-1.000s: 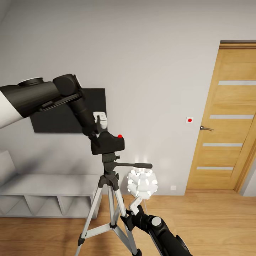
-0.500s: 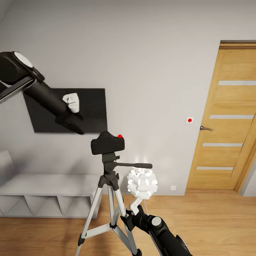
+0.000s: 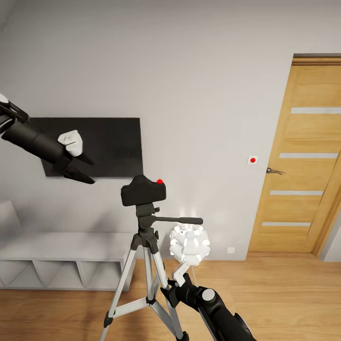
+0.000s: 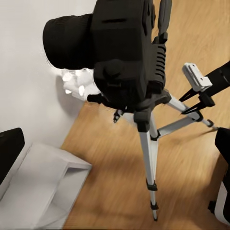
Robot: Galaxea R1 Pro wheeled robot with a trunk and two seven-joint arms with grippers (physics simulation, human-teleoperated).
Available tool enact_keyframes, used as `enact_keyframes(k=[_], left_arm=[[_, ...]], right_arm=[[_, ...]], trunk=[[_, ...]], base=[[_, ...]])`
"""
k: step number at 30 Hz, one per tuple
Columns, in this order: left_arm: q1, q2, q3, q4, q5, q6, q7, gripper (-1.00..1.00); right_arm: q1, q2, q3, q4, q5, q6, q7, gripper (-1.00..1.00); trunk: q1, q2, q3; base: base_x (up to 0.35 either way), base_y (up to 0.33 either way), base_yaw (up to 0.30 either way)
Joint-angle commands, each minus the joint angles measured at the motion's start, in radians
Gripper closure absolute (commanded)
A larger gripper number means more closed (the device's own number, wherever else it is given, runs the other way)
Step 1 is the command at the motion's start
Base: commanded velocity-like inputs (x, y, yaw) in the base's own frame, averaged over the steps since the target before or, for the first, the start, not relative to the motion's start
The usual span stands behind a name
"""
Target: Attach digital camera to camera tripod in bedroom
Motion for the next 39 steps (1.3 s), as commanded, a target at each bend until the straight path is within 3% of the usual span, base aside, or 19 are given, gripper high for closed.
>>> enact_keyframes(k=[1,13,14,39], left_arm=[[0.004,0.006,0.000,-0.001,0.003,0.010,0.002,-1.00],[0.028,0.026,0.009,-0.006,0.003,0.010,0.012,-1.00],[0.031,0.027,0.009,-0.006,0.003,0.010,0.012,-1.00],[0.067,0.031,0.010,-0.006,0.003,0.010,0.034,-1.00]], right_arm=[[0.000,0.000,-0.001,0.003,0.011,0.006,0.008,1.00],[0.000,-0.001,-0.001,0.003,0.010,0.005,0.011,1.00],[0.000,-0.001,-0.001,0.003,0.010,0.005,0.011,-1.00],[0.002,-0.005,-0.003,-0.001,0.010,0.005,0.013,-1.00]], trunk=[[0.001,0.000,-0.001],[0.001,0.000,-0.001],[0.001,0.000,-0.001],[0.001,0.000,-0.001]], base=[[0.000,0.000,0.000],[0.000,0.000,0.000],[0.000,0.000,0.000],[0.000,0.000,0.000]])
